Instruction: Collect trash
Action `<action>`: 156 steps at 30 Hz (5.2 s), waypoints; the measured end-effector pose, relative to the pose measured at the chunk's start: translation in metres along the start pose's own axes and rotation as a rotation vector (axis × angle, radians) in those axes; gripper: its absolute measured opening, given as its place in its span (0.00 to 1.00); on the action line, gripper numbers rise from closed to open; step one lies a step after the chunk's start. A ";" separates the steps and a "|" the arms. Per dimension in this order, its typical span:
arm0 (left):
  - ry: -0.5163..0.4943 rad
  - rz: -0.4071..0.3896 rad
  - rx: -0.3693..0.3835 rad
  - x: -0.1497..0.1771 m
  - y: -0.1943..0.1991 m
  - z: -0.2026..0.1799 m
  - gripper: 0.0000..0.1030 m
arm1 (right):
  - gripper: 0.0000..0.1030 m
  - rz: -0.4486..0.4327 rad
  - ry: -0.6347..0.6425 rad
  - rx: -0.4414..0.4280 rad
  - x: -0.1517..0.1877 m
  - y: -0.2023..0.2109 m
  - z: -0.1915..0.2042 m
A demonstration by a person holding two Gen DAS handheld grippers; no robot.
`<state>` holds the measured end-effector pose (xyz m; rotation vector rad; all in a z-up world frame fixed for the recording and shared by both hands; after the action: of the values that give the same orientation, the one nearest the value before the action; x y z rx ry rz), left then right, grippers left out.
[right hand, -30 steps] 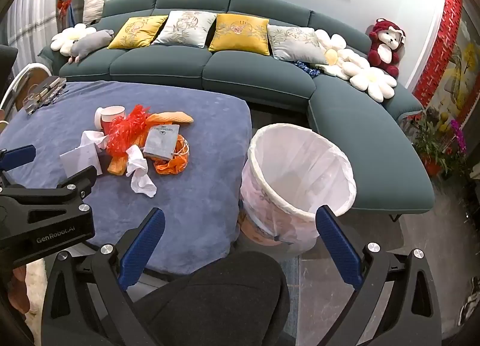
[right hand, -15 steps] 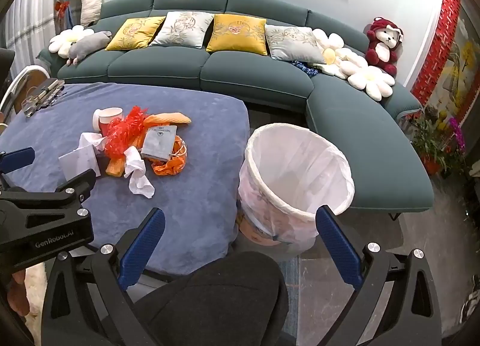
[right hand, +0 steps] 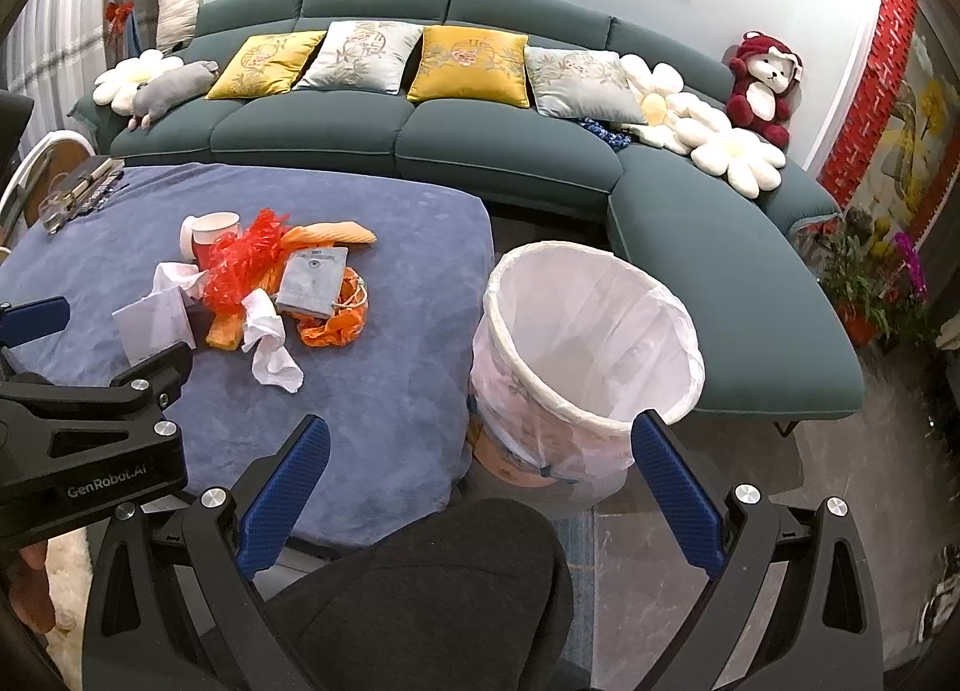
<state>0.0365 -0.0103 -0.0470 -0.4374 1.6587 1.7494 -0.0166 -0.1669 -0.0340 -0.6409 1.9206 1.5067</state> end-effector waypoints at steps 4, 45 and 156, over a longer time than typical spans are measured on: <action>-0.007 0.006 0.001 0.001 -0.001 -0.002 0.93 | 0.94 0.005 -0.009 0.004 0.002 -0.001 -0.003; 0.000 0.023 0.004 0.000 -0.006 -0.009 0.93 | 0.94 0.004 -0.017 0.009 -0.001 -0.003 -0.009; 0.012 0.145 0.295 0.039 -0.175 0.124 0.05 | 0.08 0.197 -0.103 -0.214 -0.019 -0.159 0.168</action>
<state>0.1514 0.1118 -0.1858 -0.1952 1.9608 1.5682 0.1348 -0.0415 -0.1565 -0.4652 1.8016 1.8499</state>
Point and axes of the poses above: each gripper's, at about its wrist camera, not at the fingertips, and y roughly against the way its jaws point, z to its left, x to its underside, the point moved 6 cm from there along -y, roughly the way its jaws point, and after that the axes turned 5 degrees about -z, right-handed, at the moved point
